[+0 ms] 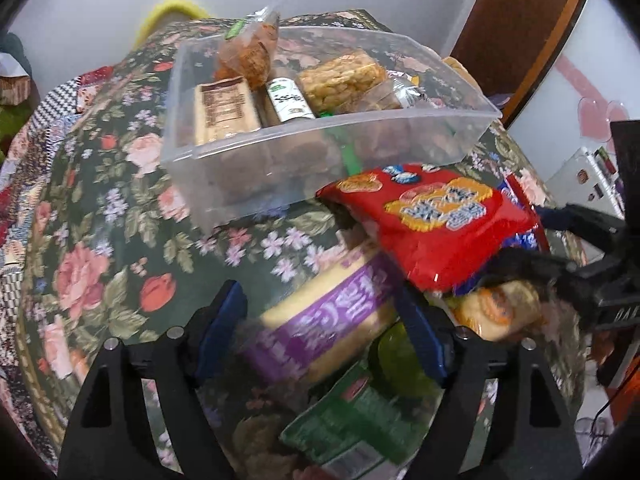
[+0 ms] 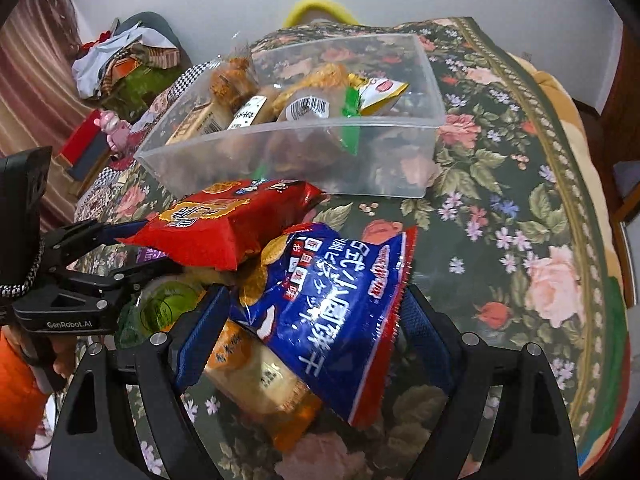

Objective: Organize snacks
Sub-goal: 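Reach the left tool toward the purple wafer while the right reaches the blue biscuit bag, then grasp the purple-label wafer with the left tool while the right grasps the blue biscuit bag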

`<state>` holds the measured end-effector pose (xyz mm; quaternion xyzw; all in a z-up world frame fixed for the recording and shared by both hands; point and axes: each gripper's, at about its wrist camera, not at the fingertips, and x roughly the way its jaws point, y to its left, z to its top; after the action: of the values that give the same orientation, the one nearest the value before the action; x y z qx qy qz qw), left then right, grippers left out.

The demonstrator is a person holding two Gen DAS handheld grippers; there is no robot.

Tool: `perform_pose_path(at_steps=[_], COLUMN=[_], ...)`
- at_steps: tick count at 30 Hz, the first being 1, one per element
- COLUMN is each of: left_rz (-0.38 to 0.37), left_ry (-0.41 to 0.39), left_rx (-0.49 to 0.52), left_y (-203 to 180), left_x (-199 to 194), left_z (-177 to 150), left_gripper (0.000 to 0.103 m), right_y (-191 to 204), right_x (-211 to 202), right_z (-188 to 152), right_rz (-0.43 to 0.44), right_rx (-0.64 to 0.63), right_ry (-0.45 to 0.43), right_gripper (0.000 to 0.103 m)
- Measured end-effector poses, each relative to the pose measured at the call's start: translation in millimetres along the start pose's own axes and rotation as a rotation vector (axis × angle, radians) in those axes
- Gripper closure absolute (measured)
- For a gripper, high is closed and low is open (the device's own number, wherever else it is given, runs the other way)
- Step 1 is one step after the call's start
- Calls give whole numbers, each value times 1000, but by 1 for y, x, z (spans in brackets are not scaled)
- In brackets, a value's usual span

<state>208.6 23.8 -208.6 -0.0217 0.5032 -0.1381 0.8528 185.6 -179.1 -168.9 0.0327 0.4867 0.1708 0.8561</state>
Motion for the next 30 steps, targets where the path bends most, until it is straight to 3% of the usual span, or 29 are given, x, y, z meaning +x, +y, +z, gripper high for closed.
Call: perform_pose_path(at_steps=[8, 20, 24, 30], left_rz=[-24, 100, 109, 66], left_ry=[-32, -43, -23, -18], left_rx=[-21, -141, -199, -124], left_y=[7, 57, 73, 64], left_x=[6, -19, -27, -38], left_z=[1, -21, -31, -29], left_gripper=[20, 20, 23, 23], right_y=[-3, -18, -26, -30], right_x=[0, -13, -19, -27], right_z=[-4, -11, -14, -16], right_rz=[-8, -69, -77, -59], right_rx=[8, 33, 49, 71], right_ry=[-22, -37, -32, -29], right_gripper=[23, 28, 28, 28])
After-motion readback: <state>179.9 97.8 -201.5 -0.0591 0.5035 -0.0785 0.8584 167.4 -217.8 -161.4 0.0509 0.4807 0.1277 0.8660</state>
